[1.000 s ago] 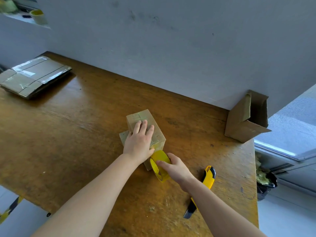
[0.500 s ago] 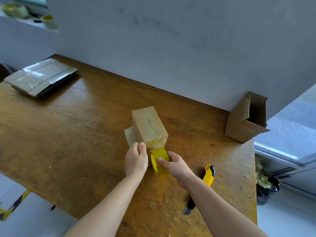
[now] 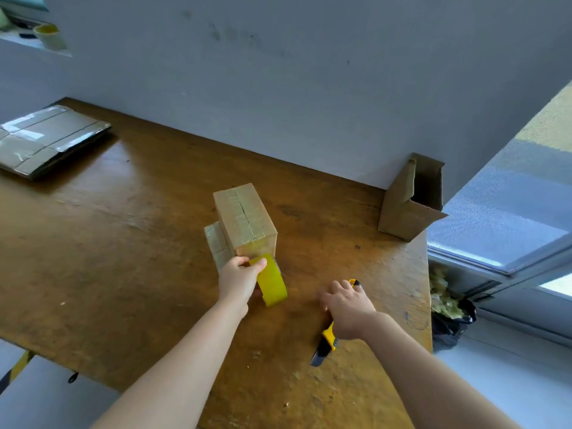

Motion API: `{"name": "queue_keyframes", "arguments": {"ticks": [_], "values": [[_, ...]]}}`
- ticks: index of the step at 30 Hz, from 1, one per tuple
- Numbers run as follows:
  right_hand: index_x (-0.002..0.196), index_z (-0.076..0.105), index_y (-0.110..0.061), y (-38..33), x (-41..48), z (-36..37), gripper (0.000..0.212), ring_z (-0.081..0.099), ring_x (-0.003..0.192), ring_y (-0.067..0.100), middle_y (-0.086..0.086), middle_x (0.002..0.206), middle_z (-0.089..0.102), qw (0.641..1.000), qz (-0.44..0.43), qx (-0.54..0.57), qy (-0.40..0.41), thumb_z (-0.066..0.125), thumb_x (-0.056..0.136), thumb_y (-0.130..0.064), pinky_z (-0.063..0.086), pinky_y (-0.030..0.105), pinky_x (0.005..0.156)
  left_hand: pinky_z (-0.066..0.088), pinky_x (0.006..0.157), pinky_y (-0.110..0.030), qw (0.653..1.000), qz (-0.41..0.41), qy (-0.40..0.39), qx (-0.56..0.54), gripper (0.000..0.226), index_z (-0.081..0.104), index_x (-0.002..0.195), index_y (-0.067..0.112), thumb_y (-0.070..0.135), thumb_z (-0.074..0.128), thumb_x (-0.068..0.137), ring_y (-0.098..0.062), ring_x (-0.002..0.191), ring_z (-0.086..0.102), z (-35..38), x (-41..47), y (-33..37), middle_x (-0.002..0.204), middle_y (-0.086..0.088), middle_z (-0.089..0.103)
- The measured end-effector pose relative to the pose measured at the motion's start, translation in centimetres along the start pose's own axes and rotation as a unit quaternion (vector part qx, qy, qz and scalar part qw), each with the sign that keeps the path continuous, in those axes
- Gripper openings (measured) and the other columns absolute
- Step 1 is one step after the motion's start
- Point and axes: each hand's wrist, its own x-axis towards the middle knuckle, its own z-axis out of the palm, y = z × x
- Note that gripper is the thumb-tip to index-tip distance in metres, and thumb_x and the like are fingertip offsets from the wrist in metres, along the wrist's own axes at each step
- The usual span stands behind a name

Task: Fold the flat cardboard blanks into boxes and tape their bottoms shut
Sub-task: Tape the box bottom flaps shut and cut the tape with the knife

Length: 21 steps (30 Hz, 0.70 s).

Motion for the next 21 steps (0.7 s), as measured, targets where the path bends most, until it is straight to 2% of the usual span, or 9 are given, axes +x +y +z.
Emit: {"name": "queue_keyframes", "arguments": {"ticks": [3,7,11,13,17,19,21], "values": [[0.133,0.044,-0.017,0.3,-0.9,1.7,0.059,0.036,0.124,0.028,0.008,0.131,0.039,0.998,-0.017,-0.059,0.006,0.069,0.08,-0.024,0.036,0.04,0.101,0.047,0.077,-0.034,1.0,0.012,0.011,0.004,0.041,0.06,0.116,0.015,0.036,0.072,0.083,-0.021,0.097,0.054,0.1,0.0,0.1,0.111,-0.003,0.06],[0.128,0.049,-0.02,0.4,-1.1,2.3,0.045,0.043,0.119,0.026,0.006,0.127,0.047,0.996,-0.025,-0.048,0.063,0.063,0.086,-0.01,0.041,0.038,0.097,0.048,0.077,-0.035,1.0,0.016,0.005,0.0,0.032,0.06,0.107,0.018,0.034,0.073,0.082,-0.022,0.097,0.055,0.0,0.1,0.1,0.107,-0.002,0.059],[0.124,0.049,-0.022,0.5,-0.6,1.8,0.04,0.05,0.114,0.024,0.003,0.119,0.053,0.995,-0.034,0.032,0.086,0.056,0.088,-0.004,0.045,0.034,0.086,0.052,0.084,-0.041,0.999,-0.007,0.006,-0.034,0.021,0.063,0.103,0.019,0.03,0.069,0.086,-0.022,0.098,0.055,-0.1,0.5,0.1,0.107,-0.002,0.061],[0.12,0.047,-0.023,0.4,-0.4,1.2,0.034,0.052,0.109,0.024,0.001,0.114,0.052,0.989,-0.031,0.095,0.113,0.054,0.09,-0.01,0.046,0.035,0.08,0.051,0.087,-0.043,0.998,-0.019,0.006,-0.053,0.014,0.063,0.098,0.02,0.024,0.069,0.086,-0.023,0.099,0.055,-0.1,0.6,0.3,0.106,-0.003,0.06],[0.117,0.047,-0.025,-0.4,-0.2,-0.8,0.025,0.054,0.093,0.024,-0.004,0.098,0.05,0.955,-0.065,0.188,0.222,0.049,0.092,-0.026,0.042,0.033,0.072,0.043,0.069,-0.03,0.998,-0.014,0.008,-0.061,0.009,0.061,0.094,0.019,0.019,0.066,0.087,-0.02,0.094,0.053,-0.6,0.7,0.5,0.104,-0.005,0.06],[0.113,0.049,-0.022,-1.4,0.2,-2.5,0.022,0.053,0.087,0.026,-0.002,0.093,0.052,0.934,-0.074,0.234,0.261,0.046,0.092,-0.025,0.041,0.037,0.069,0.039,0.063,-0.029,0.998,-0.006,0.012,-0.068,0.006,0.06,0.091,0.018,0.017,0.065,0.087,-0.018,0.087,0.052,-0.9,0.7,0.4,0.103,-0.006,0.06],[0.107,0.048,-0.021,-2.7,0.8,-4.3,0.018,0.054,0.079,0.027,0.0,0.087,0.055,0.928,-0.068,0.238,0.28,0.042,0.094,-0.032,0.041,0.039,0.062,0.039,0.062,-0.029,0.997,-0.003,0.012,-0.07,0.008,0.06,0.09,0.018,0.018,0.067,0.086,-0.016,0.083,0.053,-1.2,0.7,0.4,0.101,-0.004,0.061]]}}
